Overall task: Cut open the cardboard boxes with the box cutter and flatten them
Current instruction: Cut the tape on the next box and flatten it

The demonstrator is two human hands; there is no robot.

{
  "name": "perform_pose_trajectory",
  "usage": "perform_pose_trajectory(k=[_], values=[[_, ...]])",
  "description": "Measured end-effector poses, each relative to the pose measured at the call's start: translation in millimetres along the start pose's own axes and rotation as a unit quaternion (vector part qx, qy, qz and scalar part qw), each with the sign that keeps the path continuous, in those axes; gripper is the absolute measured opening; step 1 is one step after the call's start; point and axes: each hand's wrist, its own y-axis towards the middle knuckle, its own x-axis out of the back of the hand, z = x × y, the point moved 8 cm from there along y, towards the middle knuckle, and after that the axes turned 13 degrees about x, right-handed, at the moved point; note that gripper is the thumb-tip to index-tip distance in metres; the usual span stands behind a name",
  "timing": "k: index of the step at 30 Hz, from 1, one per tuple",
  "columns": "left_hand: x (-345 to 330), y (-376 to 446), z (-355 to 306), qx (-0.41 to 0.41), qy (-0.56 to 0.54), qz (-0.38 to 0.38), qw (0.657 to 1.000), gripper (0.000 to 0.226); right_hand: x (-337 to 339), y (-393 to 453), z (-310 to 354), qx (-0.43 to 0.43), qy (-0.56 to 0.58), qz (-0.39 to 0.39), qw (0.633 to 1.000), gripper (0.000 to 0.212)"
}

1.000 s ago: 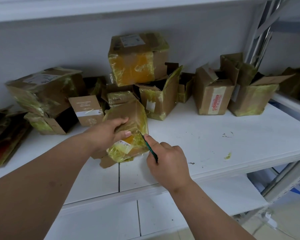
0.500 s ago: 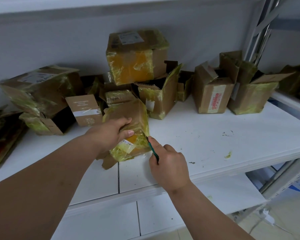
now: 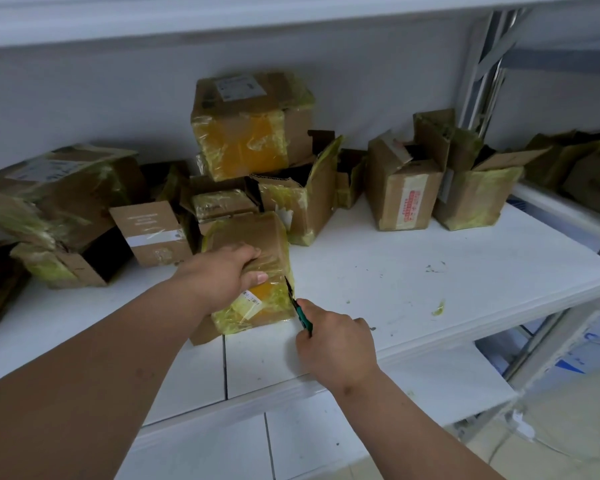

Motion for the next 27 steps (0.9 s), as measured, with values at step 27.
perform_pose_trajectory(k=[27], values=[[8.9,-6.8,32.1,0.043,-0.108,0.071,0.991,0.065,5.4,-14.5,-32.2,-0.137,0.288,-0.008,0.948,0.038]])
